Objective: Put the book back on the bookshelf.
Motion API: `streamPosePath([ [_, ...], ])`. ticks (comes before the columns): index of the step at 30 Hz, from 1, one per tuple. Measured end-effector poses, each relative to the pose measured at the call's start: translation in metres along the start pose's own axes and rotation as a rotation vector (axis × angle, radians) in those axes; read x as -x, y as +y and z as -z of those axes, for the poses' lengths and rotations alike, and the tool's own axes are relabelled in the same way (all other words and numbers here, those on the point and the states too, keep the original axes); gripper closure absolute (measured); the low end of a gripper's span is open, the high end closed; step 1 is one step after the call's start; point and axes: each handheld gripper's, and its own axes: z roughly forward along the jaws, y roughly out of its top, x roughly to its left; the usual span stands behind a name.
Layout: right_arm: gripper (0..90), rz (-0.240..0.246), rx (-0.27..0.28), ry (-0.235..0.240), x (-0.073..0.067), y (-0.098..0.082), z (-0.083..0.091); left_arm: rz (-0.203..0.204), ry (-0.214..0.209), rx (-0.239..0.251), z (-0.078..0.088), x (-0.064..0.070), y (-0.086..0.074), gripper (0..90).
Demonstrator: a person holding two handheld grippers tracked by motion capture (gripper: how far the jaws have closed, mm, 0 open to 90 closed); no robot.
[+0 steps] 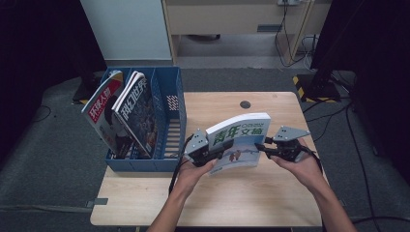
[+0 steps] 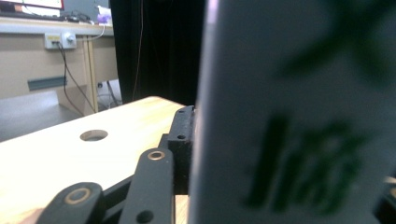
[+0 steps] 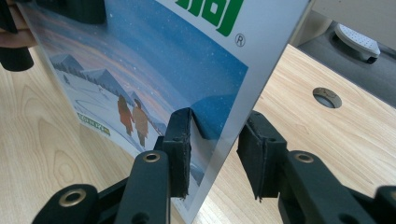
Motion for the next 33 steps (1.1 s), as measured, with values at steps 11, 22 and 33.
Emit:
streamPosePath([
  [11, 63.3, -0.005, 0.007, 0.006, 0.0, -0.003, 0.001, -0.046, -0.037, -0.011, 0.002, 0.006, -0.001, 73.0],
  [22, 41.9, -0.045, -0.002, 0.004, 0.009, -0.005, -0.008, -0.045, -0.046, -0.008, 0.003, 0.007, -0.002, 73.1],
  [33, 33.8, -0.057, -0.031, 0.009, 0.011, -0.009, -0.018, -0.036, -0.064, -0.003, 0.004, 0.008, -0.003, 72.9],
])
